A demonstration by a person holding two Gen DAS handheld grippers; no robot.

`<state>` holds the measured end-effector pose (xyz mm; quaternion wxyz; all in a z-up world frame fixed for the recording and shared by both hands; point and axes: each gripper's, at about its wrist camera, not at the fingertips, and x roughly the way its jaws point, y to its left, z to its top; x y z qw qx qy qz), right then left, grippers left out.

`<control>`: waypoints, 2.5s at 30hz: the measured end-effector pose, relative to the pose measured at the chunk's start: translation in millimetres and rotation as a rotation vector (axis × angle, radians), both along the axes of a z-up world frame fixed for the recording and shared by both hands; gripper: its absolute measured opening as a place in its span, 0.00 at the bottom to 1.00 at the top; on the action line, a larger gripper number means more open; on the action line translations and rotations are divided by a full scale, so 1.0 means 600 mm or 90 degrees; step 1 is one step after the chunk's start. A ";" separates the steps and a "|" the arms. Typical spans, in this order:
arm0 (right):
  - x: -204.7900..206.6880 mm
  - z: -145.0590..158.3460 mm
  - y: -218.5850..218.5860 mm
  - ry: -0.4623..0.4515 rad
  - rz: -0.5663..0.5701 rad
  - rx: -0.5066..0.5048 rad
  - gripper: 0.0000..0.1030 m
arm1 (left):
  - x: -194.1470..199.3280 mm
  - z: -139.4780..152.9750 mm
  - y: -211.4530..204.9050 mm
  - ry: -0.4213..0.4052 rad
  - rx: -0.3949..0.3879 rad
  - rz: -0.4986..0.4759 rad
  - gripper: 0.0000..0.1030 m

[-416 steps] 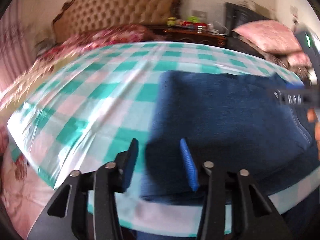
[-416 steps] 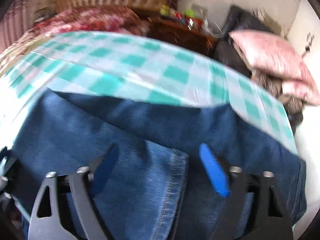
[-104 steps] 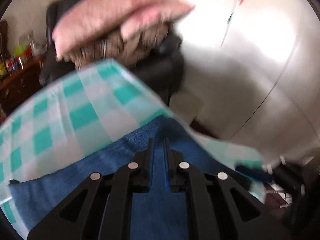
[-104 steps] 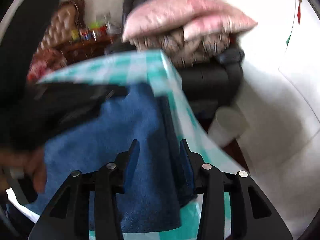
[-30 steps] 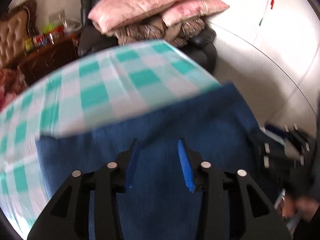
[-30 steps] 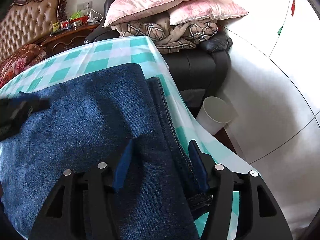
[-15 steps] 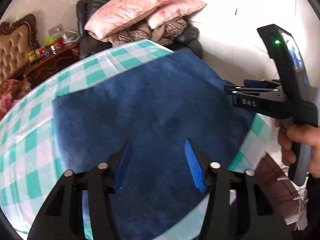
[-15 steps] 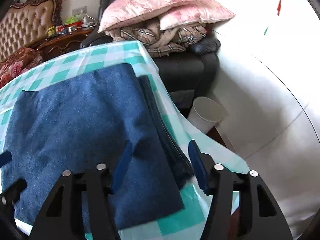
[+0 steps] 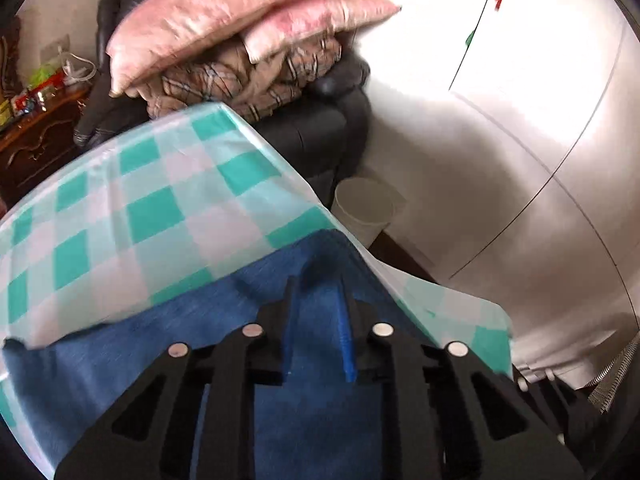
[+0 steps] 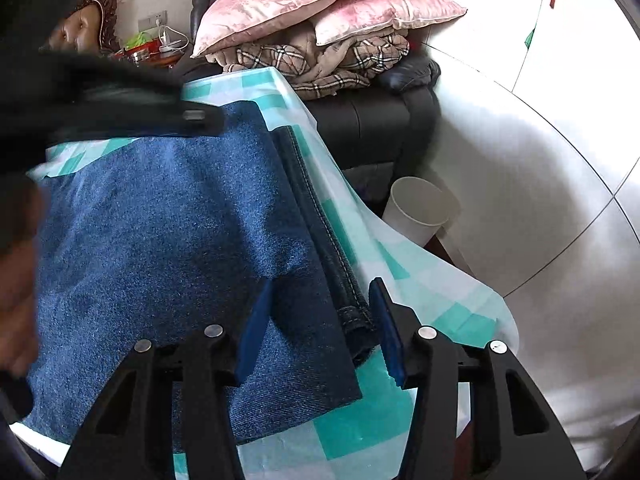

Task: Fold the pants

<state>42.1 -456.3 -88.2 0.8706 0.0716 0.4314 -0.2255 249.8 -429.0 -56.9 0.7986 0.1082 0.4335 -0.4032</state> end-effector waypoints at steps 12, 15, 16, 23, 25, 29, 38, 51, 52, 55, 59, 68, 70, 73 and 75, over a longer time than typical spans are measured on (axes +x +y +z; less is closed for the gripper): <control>-0.004 -0.001 -0.002 -0.003 0.001 0.010 0.47 | 0.020 -0.037 -0.033 -0.010 0.053 0.004 0.04; -0.005 -0.001 -0.003 -0.003 0.001 0.015 0.47 | 0.022 -0.042 -0.030 -0.003 0.038 0.005 0.03; -0.005 -0.001 -0.003 -0.003 0.001 0.015 0.47 | 0.019 -0.043 -0.029 -0.009 0.038 0.004 0.03; -0.003 0.002 -0.008 0.000 0.002 0.017 0.47 | -0.008 -0.001 0.036 -0.028 -0.045 0.033 0.05; -0.002 0.002 -0.011 -0.001 0.002 0.021 0.47 | -0.027 0.004 0.075 -0.028 -0.048 0.064 0.11; 0.000 0.003 -0.005 0.004 0.003 0.007 0.47 | -0.058 -0.051 0.110 0.033 0.022 0.061 0.13; -0.017 0.052 0.017 -0.059 0.014 -0.012 0.47 | -0.157 -0.031 0.213 -0.024 0.011 0.113 0.45; -0.024 0.027 0.056 0.025 0.000 -0.055 0.50 | -0.238 0.021 0.352 -0.100 0.040 0.173 0.98; -0.029 0.030 0.056 0.024 -0.004 -0.050 0.50 | -0.241 0.025 0.354 -0.103 0.041 0.175 0.98; -0.054 0.050 0.069 0.012 -0.009 -0.049 0.54 | -0.247 0.039 0.368 -0.098 0.013 0.179 0.98; -0.076 0.075 0.087 -0.003 -0.006 -0.051 0.57 | -0.251 0.047 0.379 -0.085 -0.010 0.180 0.98; -0.116 0.120 0.114 -0.029 -0.002 -0.050 0.63 | -0.266 0.075 0.394 -0.082 -0.045 0.191 0.98; -0.119 0.126 0.115 -0.033 -0.001 -0.046 0.63 | -0.268 0.080 0.395 -0.082 -0.048 0.195 0.98; -0.120 0.130 0.115 -0.035 0.001 -0.045 0.63 | -0.272 0.084 0.393 -0.088 -0.042 0.199 0.98; -0.119 0.131 0.117 -0.035 0.002 -0.046 0.64 | -0.272 0.084 0.392 -0.088 -0.036 0.199 0.98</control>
